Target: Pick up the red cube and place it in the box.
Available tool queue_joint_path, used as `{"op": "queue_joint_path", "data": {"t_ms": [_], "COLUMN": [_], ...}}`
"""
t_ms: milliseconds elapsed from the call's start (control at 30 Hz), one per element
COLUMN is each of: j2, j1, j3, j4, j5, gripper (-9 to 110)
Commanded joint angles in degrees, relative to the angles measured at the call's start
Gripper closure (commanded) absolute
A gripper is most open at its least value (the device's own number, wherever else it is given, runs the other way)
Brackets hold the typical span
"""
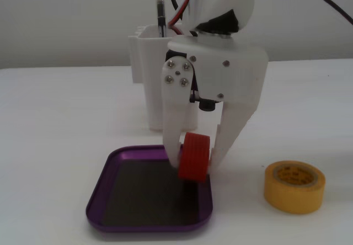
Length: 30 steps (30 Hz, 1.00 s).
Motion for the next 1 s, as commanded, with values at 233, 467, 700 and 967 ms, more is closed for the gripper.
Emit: {"op": "queue_joint_path", "data": {"t_ms": [233,467,700,967], "j2": [0.70,0.62,0.53,0.53], "j1": [0.18,0.26,0.35,0.35], "j3": [-3.78,-5.10,-5.10,-5.01], "j4": [-1.93,-1.93,-1.93,-1.49], "j5": [-0.97,-1.05,-1.05,-3.78], "gripper": [102,101,101,101]}}
